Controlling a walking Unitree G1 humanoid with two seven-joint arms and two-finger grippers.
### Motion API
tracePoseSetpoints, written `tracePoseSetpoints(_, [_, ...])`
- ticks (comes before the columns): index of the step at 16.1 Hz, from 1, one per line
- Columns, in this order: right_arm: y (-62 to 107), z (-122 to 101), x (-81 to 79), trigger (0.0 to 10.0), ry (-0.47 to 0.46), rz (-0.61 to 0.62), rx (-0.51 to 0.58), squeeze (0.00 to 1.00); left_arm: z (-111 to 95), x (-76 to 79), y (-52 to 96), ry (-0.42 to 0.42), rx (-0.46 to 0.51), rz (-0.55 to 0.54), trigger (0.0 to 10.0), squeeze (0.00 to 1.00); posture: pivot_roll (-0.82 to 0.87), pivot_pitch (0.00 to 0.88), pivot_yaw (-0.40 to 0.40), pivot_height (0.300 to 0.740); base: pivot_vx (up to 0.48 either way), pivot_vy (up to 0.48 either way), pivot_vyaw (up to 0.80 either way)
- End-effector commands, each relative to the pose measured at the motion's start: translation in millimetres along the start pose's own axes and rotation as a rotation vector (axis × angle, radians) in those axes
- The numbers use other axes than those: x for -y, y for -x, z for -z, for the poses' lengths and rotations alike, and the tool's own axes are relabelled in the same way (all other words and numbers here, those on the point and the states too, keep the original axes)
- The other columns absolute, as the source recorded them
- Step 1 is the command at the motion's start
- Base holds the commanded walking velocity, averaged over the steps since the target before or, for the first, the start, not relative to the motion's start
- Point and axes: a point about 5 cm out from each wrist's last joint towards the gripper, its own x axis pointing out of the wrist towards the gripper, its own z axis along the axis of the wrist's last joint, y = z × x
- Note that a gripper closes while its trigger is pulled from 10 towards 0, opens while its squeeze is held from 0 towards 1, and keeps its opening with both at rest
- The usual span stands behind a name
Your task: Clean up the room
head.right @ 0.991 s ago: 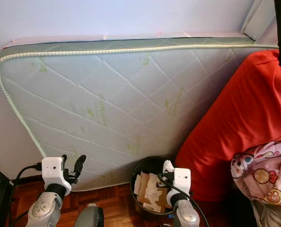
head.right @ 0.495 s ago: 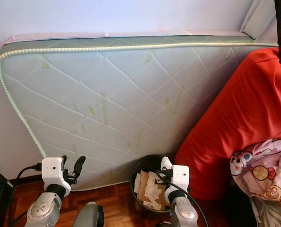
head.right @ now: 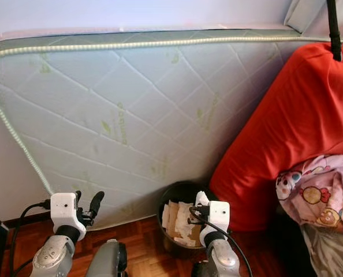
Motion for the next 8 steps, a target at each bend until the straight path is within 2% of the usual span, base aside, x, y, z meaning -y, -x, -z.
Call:
tracePoseSetpoints(1, [-1.2,-2.4,1.4,10.0,-0.014,0.015,0.009,0.00,-1.8,1.6,0.0,0.000,0.002,0.013,10.0,0.00,0.11,0.077,-0.083,0.611,0.000,0.000,0.00])
tracePoseSetpoints(8, [-2.1,1.6,1.4,10.0,-0.090,0.014,-0.025,0.00,-1.9,3.1,0.0,0.003,-0.003,0.025,10.0,0.00,0.10,0.076,-0.075,0.611,0.000,0.000,0.00])
